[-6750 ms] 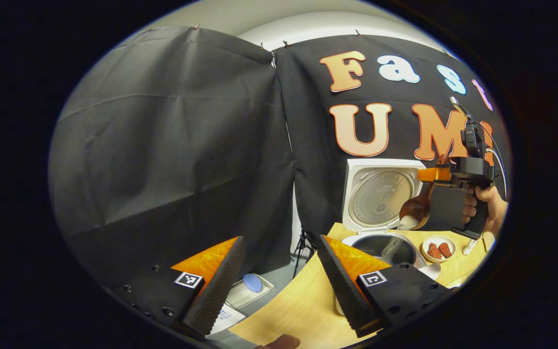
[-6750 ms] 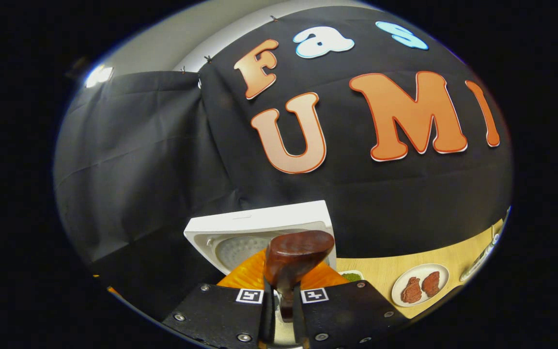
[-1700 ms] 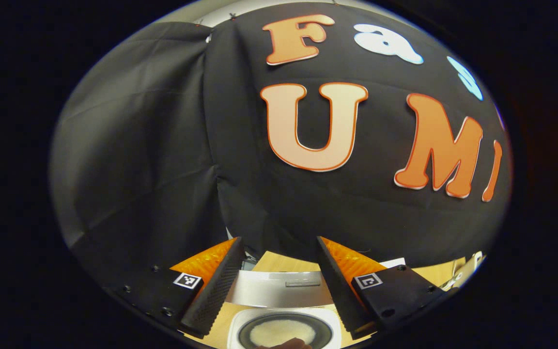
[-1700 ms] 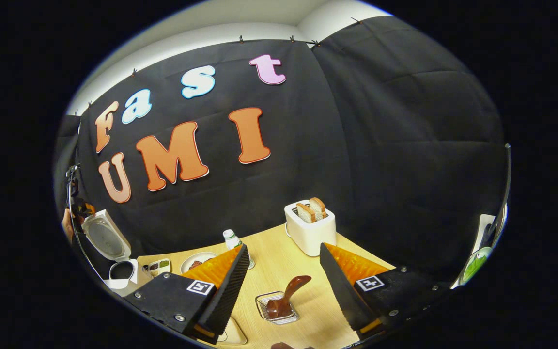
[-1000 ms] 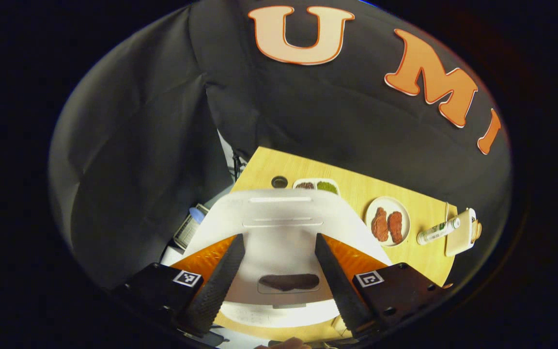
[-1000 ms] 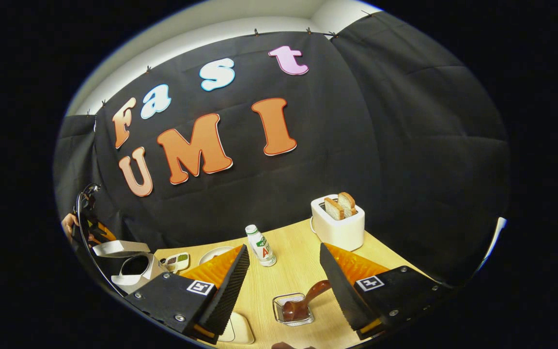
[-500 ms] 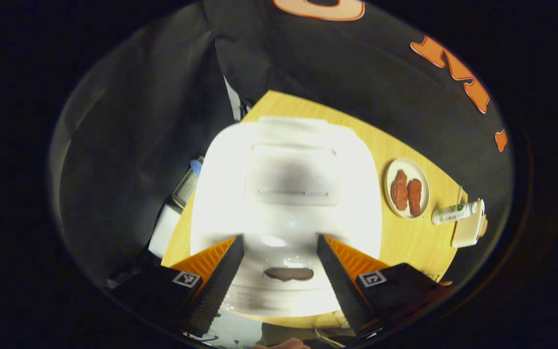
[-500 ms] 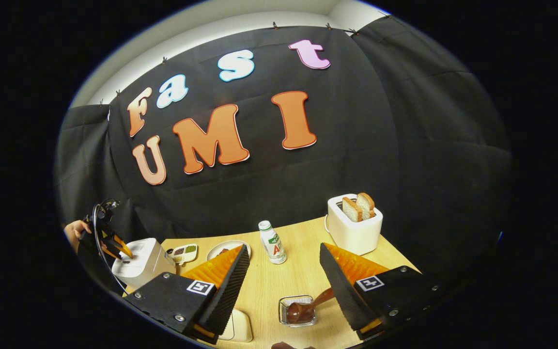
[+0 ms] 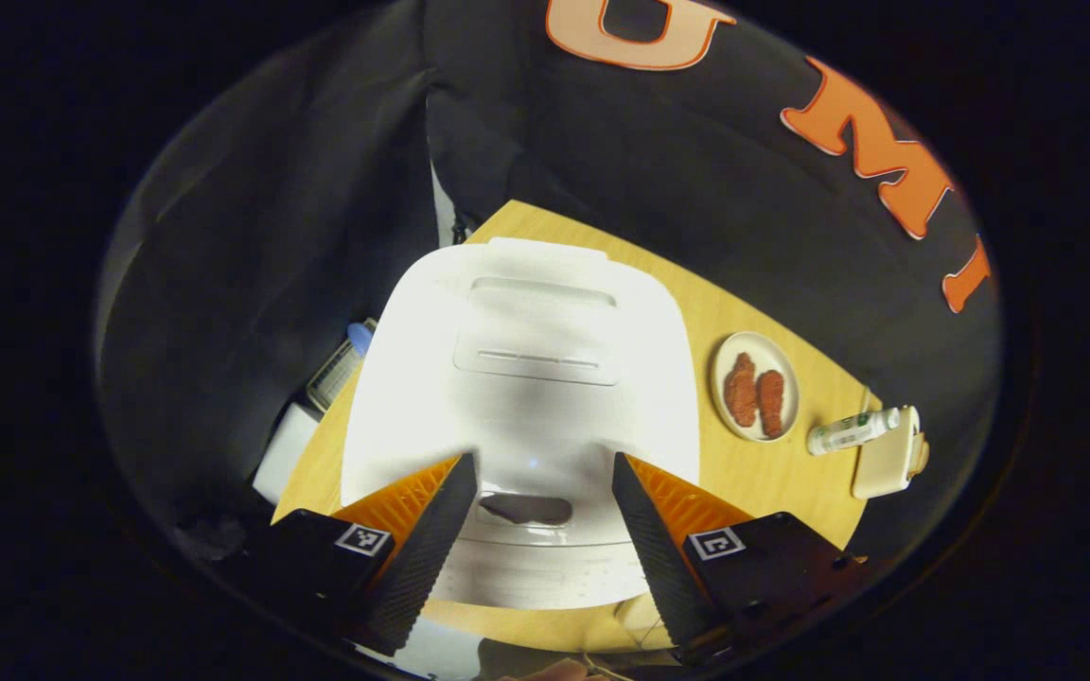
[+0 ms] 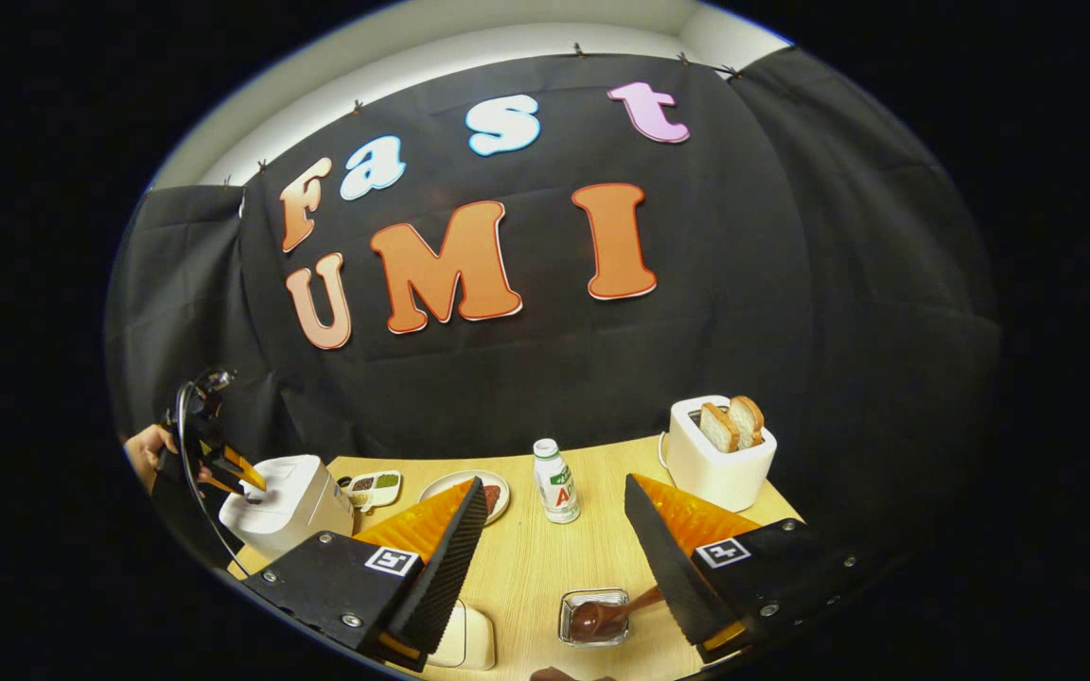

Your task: Close the left gripper, press the button to open the rice cooker; take a wooden spoon from the chopstick holder with the right hand, scoop a spoonful of rice and pour it into the rice cooker, then put the wooden spoon back into the chopstick holder.

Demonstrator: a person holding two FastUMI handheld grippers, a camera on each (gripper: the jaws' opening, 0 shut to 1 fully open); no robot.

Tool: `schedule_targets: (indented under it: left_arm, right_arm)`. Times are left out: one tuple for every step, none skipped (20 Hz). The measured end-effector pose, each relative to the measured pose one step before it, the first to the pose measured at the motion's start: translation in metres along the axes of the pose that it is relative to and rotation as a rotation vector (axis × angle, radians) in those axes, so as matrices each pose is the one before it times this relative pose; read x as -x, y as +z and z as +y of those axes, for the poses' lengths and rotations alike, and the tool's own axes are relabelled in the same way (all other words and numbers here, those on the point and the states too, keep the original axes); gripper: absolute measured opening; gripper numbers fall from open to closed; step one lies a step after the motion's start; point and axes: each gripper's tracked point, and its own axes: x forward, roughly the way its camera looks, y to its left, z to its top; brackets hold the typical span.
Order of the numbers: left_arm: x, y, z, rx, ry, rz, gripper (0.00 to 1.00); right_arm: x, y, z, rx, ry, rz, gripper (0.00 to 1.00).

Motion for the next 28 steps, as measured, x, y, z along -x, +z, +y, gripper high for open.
schedule_targets:
  left_arm:
    - [0.01623,0.01057,-0.00314,-0.0267,-0.007,-0.06891,0.99]
    - [0.0225,0.01205,-0.00408,-0.03099,-0.00529,-0.08127,1.0]
    - [0.02156,0.01242,-0.00514,-0.03348,-0.00162,-0.07931,1.0]
    - [0.02848,0.00958,-0.00365,-0.02886,-0.0001,-0.08013,1.0]
    - [0.02005,0.01354,-0.00746,-0.01851,-0.01195,-0.07334,1.0]
    - [0.02016,0.01165,-0.00936,-0.01836,-0.01582,-0.06096,1.0]
    - [0.01562,0.01107,-0.0078,-0.01272,-0.00892,-0.0647,0.98]
    - [0.01275,0.00909,-0.00403,-0.01528,0.00084,-0.05876,1.0]
    - [0.01202,0.01035,-0.00323,-0.01257,0.00485,-0.05602,0.98]
    - [0.01633,0.00978,-0.0018,-0.00734,0.01097,-0.05594,0.98]
    - [0.01178,0.00898,-0.0054,-0.00757,-0.00192,-0.04738,1.0]
    - [0.01152,0.0075,-0.00378,-0.01017,0.00317,-0.05773,1.0]
    - [0.01011,0.00913,-0.00028,-0.01674,0.01067,-0.05412,0.98]
    - [0.00935,0.00622,0.0005,-0.01762,0.01165,-0.05383,1.0]
    - [0.00858,0.0086,-0.0004,-0.01718,0.01033,-0.04908,0.98]
    - [0.01252,-0.00889,-0.00476,-0.0085,0.00458,-0.04481,1.0]
    - [0.00873,0.00383,-0.00091,-0.00043,0.01279,-0.03257,1.0]
    - [0.00551,0.00229,0.00115,0.00768,0.01849,-0.03221,1.0]
    - [0.00584,0.00097,-0.00141,0.00981,0.00524,-0.02016,0.98]
    - [0.00538,-0.00186,-0.00581,0.01065,-0.01002,-0.02355,1.0]
    - [0.00323,-0.00012,-0.00289,0.00785,-0.00082,-0.01918,1.0]
    - [0.00238,-0.00293,-0.00086,0.00451,-0.00286,-0.0157,1.0]
    - [0.00227,-0.00101,-0.00283,-0.00311,-0.00527,-0.01461,1.0]
    - [0.00215,-0.00136,-0.00228,-0.00885,-0.00327,-0.00753,1.0]
    - [0.00156,-0.00283,-0.00083,-0.00824,-0.00085,0.0009,1.0]
    - [0.00062,-0.00437,-0.00335,-0.00155,-0.00925,0.00603,0.93]
    - [0.00006,-0.00278,-0.00433,-0.00173,-0.00898,0.00305,0.96]
    - [-0.00095,-0.00025,0.00133,-0.00718,0.00281,0.00248,1.0]
  right_arm:
    - [-0.0019,0.00824,0.00697,0.02106,0.00547,-0.0182,0.91]
    - [-0.00256,0.00833,0.00687,0.01959,0.00445,-0.02212,0.91]
    - [-0.00213,0.00896,0.00832,0.02237,0.00644,-0.02179,0.91]
    - [-0.00255,0.00665,0.00908,0.02624,0.00727,-0.022,0.91]
    - [-0.00333,0.0074,0.00971,0.02922,0.01114,-0.02253,0.91]
    - [-0.00372,0.00618,0.00746,0.02845,0.00782,-0.02476,0.91]
    - [-0.00345,0.00706,0.00889,0.01951,0.00982,-0.02376,0.91]
    - [-0.00324,0.00517,0.01009,0.0116,0.01366,-0.02052,0.91]
    - [-0.00317,0.00505,0.01066,0.00438,0.01869,-0.01415,0.91]
    - [-0.00337,0.00407,0.00954,0.00276,0.02305,-0.00987,0.91]
    - [-0.00378,0.00468,0.00952,0.00028,0.01897,-0.01024,0.91]
    - [-0.00315,0.00344,0.0096,0.00028,0.02156,-0.00886,0.91]
    - [-0.00402,0.00481,0.00882,-0.00143,0.01637,-0.01042,0.99]
    - [-0.00336,0.00322,0.00784,-0.0004,0.01782,-0.00958,0.82]
    - [-0.00187,0.00288,0.00689,0.00008,0.01328,-0.0112,0.91]
    - [-0.00137,0.00281,0.00579,0.00058,0.01129,-0.00764,0.91]
    - [-0.001,0.00314,0.00643,-0.00226,0.01153,-0.01163,0.91]
    - [-0.00098,0.0019,0.00466,-0.00169,0.00756,-0.00963,0.82]
    - [-0.00011,0.00222,0.00406,-0.00223,0.00468,-0.01213,0.82]
    - [0.00034,0.00112,0.00257,0.00011,0.00219,-0.00834,0.91]
    - [0.00072,0.00142,0.00339,-0.00068,0.00386,-0.01085,0.91]
    - [0.00152,0.00141,0.00258,0.00378,0.00547,-0.01265,0.91]
    - [0.00085,0.00091,0.00132,0.00247,-0.00166,-0.01047,0.91]
    - [0.00134,0.00113,0.00165,-0.00134,0.00103,-0.01009,0.91]
    - [0.00124,0.00052,0.00284,-0.00641,0.0019,-0.0065,0.91]
    - [0.0013,-0.00021,0.00365,-0.00766,0.0052,-0.00347,0.91]
    - [-0.00014,0.00056,0.00134,-0.0056,0.0011,-0.00484,0.91]
    - [0.00038,0.00174,0.00149,-0.00249,-0.00034,-0.00467,0.91]
